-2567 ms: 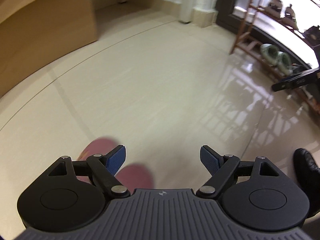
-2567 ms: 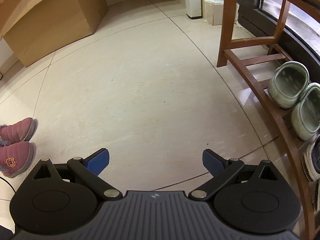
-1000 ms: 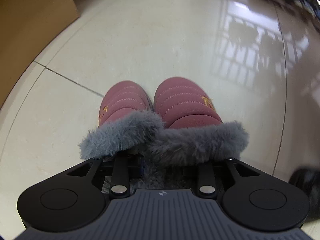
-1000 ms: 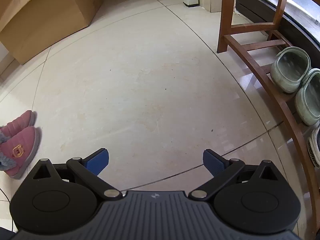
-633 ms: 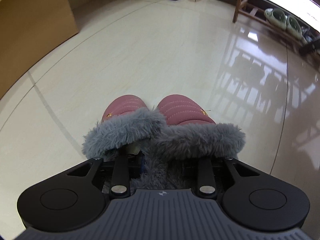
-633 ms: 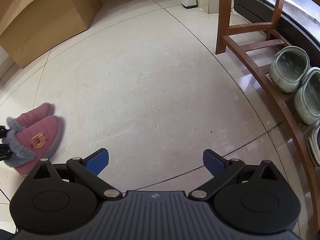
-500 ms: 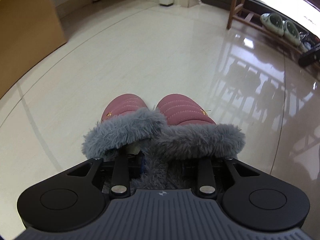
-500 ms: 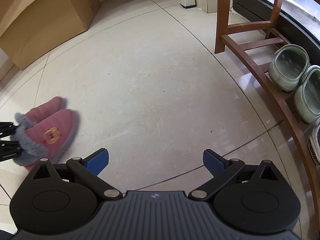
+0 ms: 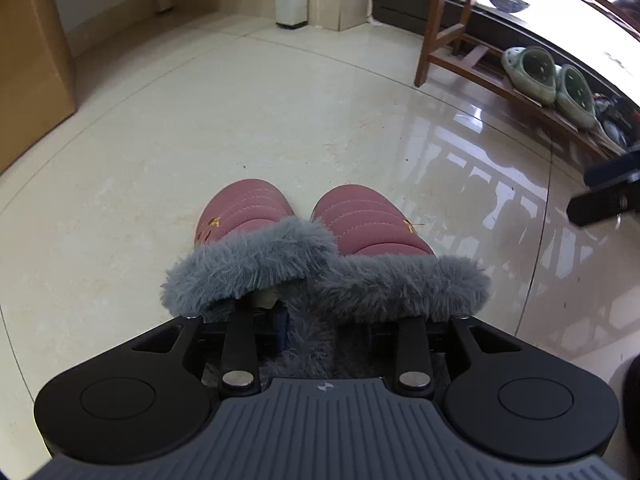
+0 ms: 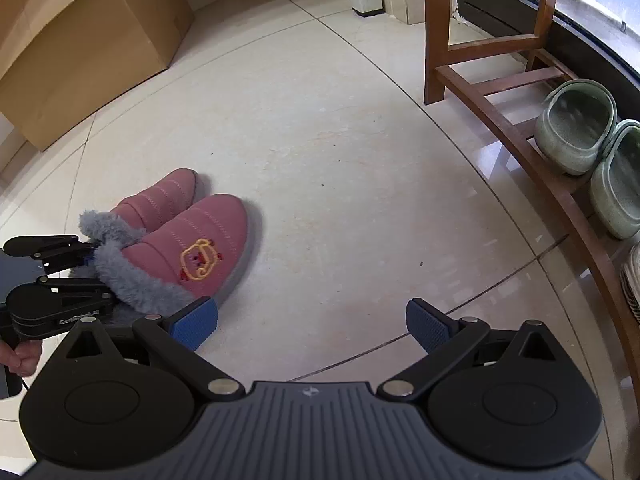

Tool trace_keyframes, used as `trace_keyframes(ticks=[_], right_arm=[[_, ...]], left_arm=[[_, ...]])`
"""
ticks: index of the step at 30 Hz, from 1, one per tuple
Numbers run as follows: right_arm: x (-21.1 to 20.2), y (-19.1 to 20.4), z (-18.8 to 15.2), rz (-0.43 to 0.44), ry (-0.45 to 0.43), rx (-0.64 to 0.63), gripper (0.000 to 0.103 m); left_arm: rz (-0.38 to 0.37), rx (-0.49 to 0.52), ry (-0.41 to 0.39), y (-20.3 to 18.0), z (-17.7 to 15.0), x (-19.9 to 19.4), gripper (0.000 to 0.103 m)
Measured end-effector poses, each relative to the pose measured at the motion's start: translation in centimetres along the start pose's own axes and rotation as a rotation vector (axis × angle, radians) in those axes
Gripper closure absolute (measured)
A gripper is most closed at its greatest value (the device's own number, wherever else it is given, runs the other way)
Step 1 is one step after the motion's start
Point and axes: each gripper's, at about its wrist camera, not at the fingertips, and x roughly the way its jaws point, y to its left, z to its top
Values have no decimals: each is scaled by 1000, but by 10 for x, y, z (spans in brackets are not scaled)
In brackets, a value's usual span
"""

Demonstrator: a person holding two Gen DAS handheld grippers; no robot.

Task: Organize scattered shoes
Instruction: 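Lift the pink fur-lined boots with the left tool while the right tool grasps them too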

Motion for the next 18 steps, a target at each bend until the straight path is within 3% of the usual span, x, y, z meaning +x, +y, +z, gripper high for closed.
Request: trace_keyframes(ticks=[6, 11, 18], right_arm=[[2, 0, 1, 4, -1, 5, 1], [2, 2, 0, 8, -1, 5, 1], [7, 14, -4, 50, 19, -20, 1]], left_arm=[[9, 41, -8, -3, 2, -19, 50], [0, 50, -14, 2, 0, -41, 50], [52, -8, -57, 22, -5, -68, 46]])
